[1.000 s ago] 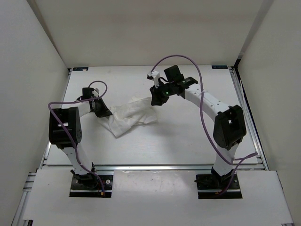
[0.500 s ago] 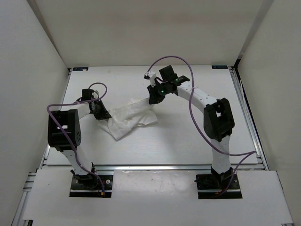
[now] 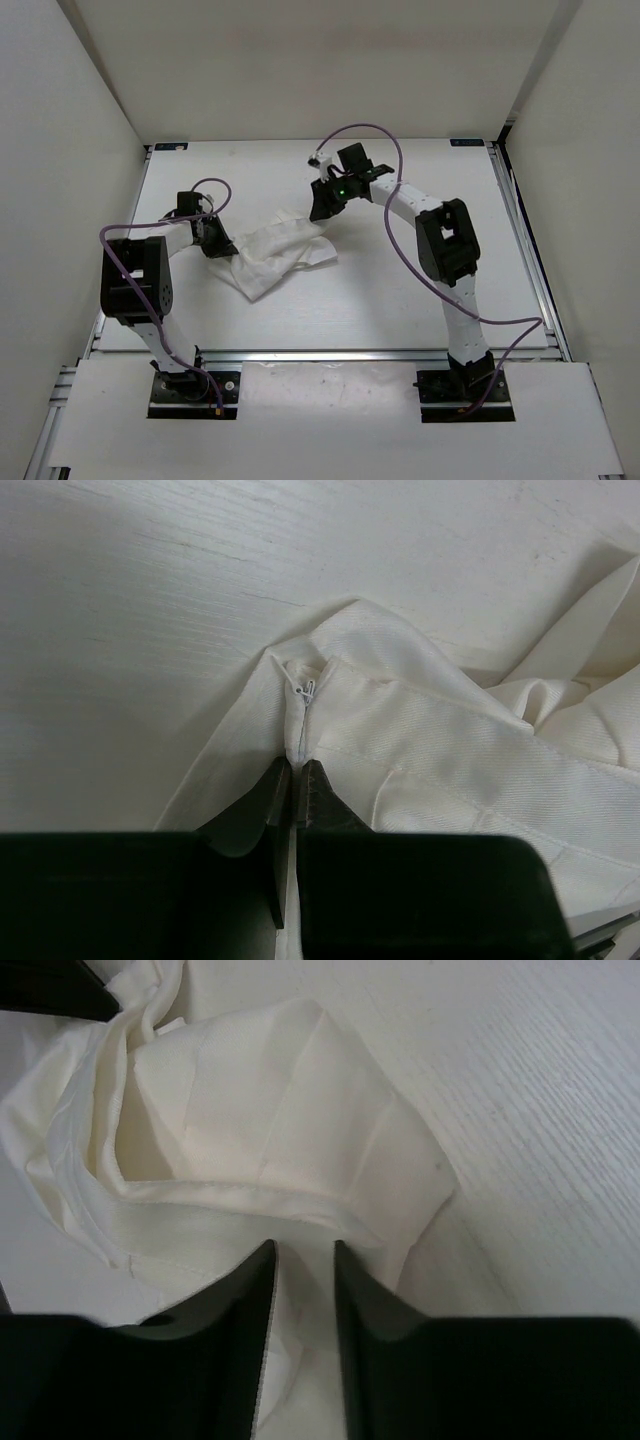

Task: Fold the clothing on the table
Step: Flatten the skirt out

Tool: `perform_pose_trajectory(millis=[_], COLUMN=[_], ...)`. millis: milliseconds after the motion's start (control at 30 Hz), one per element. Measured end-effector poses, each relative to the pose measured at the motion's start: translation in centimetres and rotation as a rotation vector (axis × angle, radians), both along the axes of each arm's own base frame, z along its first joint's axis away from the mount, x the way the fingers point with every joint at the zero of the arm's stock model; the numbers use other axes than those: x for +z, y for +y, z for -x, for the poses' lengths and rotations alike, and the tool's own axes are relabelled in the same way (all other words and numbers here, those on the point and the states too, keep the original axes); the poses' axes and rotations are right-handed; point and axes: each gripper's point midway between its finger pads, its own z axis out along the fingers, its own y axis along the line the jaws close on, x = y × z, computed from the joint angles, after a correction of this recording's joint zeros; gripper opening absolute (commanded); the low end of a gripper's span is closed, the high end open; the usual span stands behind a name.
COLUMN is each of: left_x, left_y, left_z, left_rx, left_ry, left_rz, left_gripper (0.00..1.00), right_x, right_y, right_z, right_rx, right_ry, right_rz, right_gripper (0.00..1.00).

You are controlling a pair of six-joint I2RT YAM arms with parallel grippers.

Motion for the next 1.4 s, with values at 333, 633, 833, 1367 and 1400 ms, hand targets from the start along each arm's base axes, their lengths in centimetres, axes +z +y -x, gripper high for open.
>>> perform_pose_trajectory(millis=[333,633,833,1367,1400], left_x=[0.0,0.0,0.0,-0.1,0.0], left_y=[0.3,0.6,1.5,2.4,2.4], left_z=[0.3,0.5,0.8,1.4,1.4], left_rx=[0.006,0.013,0.037,0.038,0.037], left_ry=[0.017,0.029,0.042,0.075,0.075], left_rz=[0.0,0.001,0.003,-0.021,-0.022], left_gripper=[0.0,0.0,0.0,0.0,0.0], right_x=[7.5,7.1,5.4,4.4,4.4], right_y=[-6.1,-6.7,-6.3,-4.4,-4.2], right_z=[-3.0,-1.2,1.0,3.0,3.1], right_rx=[-0.079,-0.016,0.053,0.135,0.14], right_ry=[-0.065,0.02,0.065,0.069,0.069], right_rz=[-0.1,-0.193,-0.213,-0.266,-0.267], right_gripper=[0.6,0.55,0.54,0.51,0.51])
